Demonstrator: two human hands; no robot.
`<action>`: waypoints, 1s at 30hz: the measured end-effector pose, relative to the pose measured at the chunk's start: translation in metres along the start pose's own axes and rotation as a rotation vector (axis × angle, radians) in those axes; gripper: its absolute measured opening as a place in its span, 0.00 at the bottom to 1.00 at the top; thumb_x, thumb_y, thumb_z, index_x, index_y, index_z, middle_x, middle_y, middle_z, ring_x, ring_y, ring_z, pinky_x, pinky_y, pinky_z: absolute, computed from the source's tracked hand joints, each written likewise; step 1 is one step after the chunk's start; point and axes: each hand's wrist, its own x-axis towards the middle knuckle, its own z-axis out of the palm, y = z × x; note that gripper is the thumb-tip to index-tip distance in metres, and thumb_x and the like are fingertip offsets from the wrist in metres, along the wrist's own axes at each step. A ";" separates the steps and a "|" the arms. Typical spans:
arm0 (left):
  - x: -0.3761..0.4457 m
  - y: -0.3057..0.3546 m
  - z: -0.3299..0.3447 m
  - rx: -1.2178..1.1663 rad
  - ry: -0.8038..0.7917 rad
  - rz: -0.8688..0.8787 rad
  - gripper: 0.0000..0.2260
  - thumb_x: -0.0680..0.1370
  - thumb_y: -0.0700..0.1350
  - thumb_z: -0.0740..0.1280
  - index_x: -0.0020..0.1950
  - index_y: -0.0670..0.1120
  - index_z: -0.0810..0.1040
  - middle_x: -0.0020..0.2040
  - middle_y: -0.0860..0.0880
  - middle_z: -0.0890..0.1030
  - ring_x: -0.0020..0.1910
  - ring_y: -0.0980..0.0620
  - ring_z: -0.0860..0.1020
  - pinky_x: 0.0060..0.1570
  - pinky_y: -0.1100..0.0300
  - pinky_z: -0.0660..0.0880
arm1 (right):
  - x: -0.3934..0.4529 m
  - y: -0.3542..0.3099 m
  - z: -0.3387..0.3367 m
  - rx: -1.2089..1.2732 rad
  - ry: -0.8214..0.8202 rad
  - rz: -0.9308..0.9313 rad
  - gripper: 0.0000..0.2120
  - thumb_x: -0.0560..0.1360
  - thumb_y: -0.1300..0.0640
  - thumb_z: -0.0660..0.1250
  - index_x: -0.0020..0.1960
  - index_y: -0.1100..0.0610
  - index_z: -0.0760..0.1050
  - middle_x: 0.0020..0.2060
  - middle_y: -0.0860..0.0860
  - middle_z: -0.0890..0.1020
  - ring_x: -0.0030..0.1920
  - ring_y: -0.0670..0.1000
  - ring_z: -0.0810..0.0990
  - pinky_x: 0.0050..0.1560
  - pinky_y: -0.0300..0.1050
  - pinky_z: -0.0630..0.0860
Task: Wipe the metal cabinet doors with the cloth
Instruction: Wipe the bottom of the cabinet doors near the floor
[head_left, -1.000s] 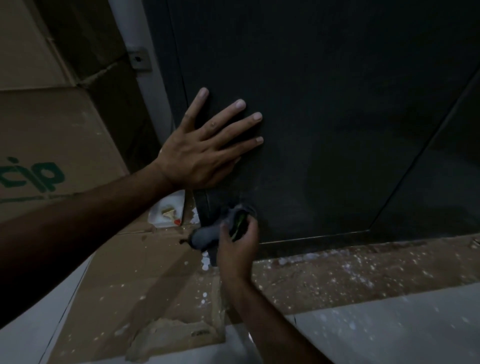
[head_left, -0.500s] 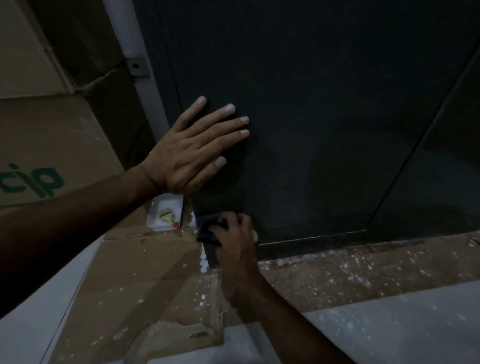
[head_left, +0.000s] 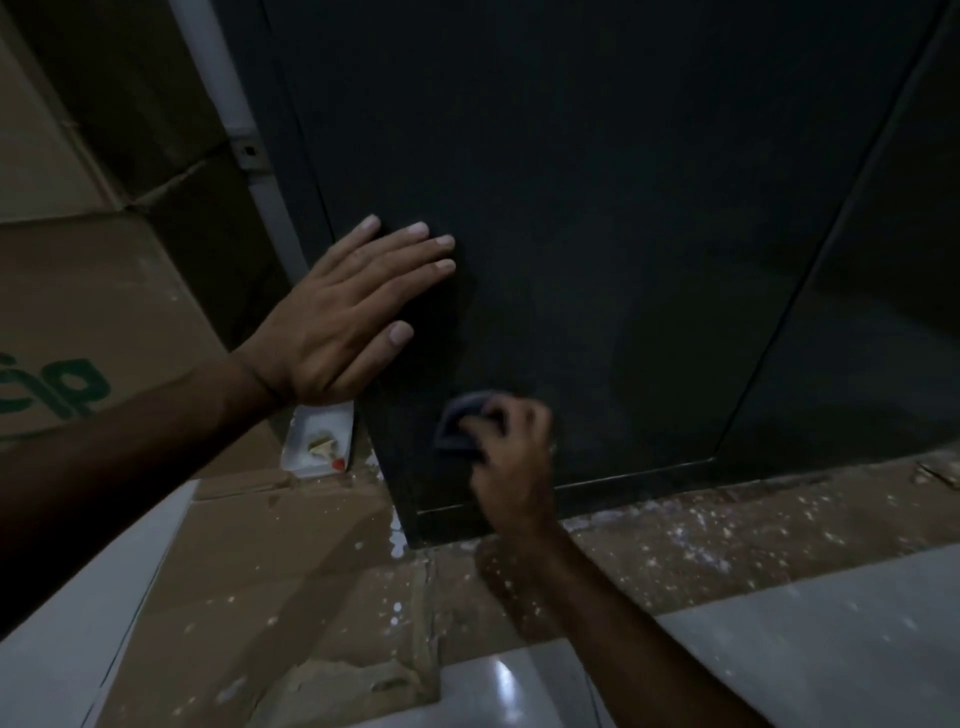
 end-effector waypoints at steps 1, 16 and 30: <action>0.000 0.000 0.004 0.068 0.012 0.014 0.25 0.86 0.49 0.56 0.81 0.40 0.66 0.82 0.41 0.65 0.83 0.41 0.60 0.83 0.41 0.50 | 0.015 0.002 -0.013 0.031 0.093 0.074 0.19 0.68 0.69 0.69 0.56 0.54 0.82 0.60 0.51 0.70 0.60 0.59 0.70 0.54 0.56 0.78; -0.003 -0.005 0.032 0.462 0.184 0.099 0.26 0.85 0.46 0.64 0.82 0.42 0.65 0.82 0.41 0.65 0.83 0.40 0.61 0.82 0.40 0.55 | 0.049 0.016 -0.053 0.111 0.275 0.379 0.20 0.69 0.68 0.68 0.58 0.53 0.80 0.62 0.52 0.73 0.62 0.56 0.70 0.59 0.48 0.76; -0.003 -0.006 0.037 0.482 0.240 0.088 0.26 0.84 0.45 0.65 0.82 0.42 0.67 0.81 0.40 0.67 0.82 0.40 0.62 0.81 0.40 0.55 | 0.020 0.012 -0.038 0.071 -0.028 0.200 0.22 0.70 0.67 0.70 0.61 0.52 0.80 0.65 0.52 0.72 0.67 0.57 0.68 0.64 0.47 0.72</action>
